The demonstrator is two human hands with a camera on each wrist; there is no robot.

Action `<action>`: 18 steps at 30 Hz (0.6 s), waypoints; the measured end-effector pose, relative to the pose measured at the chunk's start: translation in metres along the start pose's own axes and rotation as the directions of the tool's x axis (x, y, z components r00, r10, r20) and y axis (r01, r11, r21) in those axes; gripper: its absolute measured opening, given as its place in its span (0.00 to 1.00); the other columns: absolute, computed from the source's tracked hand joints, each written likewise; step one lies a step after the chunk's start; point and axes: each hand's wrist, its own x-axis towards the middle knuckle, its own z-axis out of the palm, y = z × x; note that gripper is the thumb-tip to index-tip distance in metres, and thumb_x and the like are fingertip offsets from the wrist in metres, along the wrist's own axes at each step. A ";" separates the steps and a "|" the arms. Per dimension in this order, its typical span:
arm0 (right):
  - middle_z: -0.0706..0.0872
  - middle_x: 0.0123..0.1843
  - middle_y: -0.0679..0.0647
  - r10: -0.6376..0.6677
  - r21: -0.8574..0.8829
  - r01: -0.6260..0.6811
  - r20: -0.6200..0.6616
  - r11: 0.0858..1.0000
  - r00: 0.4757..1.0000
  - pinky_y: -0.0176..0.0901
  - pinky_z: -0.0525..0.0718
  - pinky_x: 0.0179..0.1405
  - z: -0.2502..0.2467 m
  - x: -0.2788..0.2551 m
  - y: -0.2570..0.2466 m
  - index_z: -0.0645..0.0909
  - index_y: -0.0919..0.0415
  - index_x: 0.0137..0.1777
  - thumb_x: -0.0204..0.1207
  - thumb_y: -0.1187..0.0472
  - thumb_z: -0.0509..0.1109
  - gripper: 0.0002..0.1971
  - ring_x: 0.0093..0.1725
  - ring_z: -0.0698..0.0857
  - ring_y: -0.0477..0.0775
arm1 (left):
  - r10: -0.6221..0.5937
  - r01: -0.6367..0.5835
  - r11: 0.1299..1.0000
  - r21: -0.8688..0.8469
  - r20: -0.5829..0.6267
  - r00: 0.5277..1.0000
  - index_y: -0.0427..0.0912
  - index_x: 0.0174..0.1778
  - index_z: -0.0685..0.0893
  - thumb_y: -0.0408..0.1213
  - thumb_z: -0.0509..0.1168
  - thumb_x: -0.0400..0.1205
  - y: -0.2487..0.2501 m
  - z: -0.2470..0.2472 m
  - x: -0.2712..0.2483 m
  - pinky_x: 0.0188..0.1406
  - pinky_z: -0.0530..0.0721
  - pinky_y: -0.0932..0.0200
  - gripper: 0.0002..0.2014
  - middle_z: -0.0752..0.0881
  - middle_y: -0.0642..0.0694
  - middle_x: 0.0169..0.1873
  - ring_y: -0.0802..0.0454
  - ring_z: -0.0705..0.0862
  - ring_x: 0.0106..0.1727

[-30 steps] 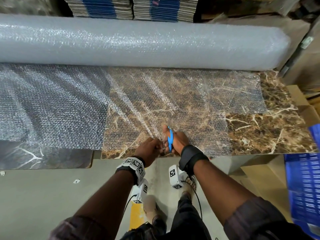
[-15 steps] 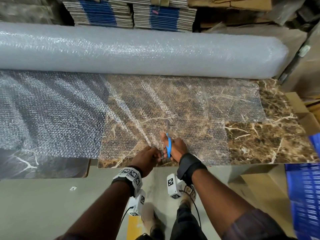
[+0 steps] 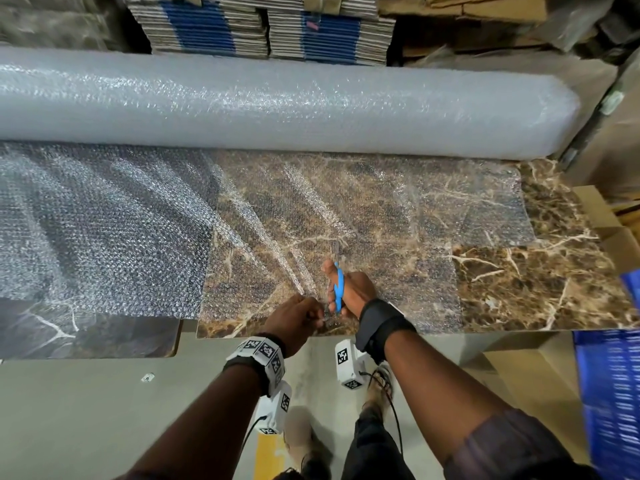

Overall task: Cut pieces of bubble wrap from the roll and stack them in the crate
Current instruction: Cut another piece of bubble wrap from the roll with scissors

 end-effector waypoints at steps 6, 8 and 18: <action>0.87 0.27 0.57 -0.017 -0.018 0.017 -0.019 1.000 1.000 0.33 0.72 0.15 -0.002 -0.001 -0.005 0.83 0.63 0.34 0.71 0.29 0.68 0.32 0.21 0.82 0.51 | 0.001 -0.001 1.000 -0.016 0.003 1.000 0.54 0.51 0.81 0.44 0.67 0.82 -0.001 0.000 0.001 0.45 0.71 0.61 0.04 0.74 0.55 0.47 0.55 0.76 0.48; 0.87 0.27 0.57 -0.030 -0.032 0.029 -0.026 0.999 0.999 0.34 0.73 0.16 -0.002 0.000 -0.004 0.84 0.63 0.33 0.71 0.29 0.68 0.33 0.23 0.83 0.52 | 0.002 -0.002 1.000 -0.016 0.007 1.000 0.53 0.52 0.81 0.43 0.66 0.83 -0.001 -0.001 0.000 0.44 0.72 0.61 0.04 0.74 0.56 0.47 0.55 0.76 0.48; 0.87 0.28 0.59 -0.034 0.020 0.034 -0.029 0.999 0.999 0.38 0.79 0.21 -0.002 -0.002 0.015 0.84 0.64 0.34 0.70 0.30 0.72 0.32 0.23 0.84 0.54 | 0.009 -0.009 1.000 -0.010 0.026 1.000 0.55 0.52 0.80 0.42 0.65 0.83 -0.001 -0.003 0.000 0.45 0.71 0.62 0.04 0.74 0.57 0.49 0.56 0.75 0.48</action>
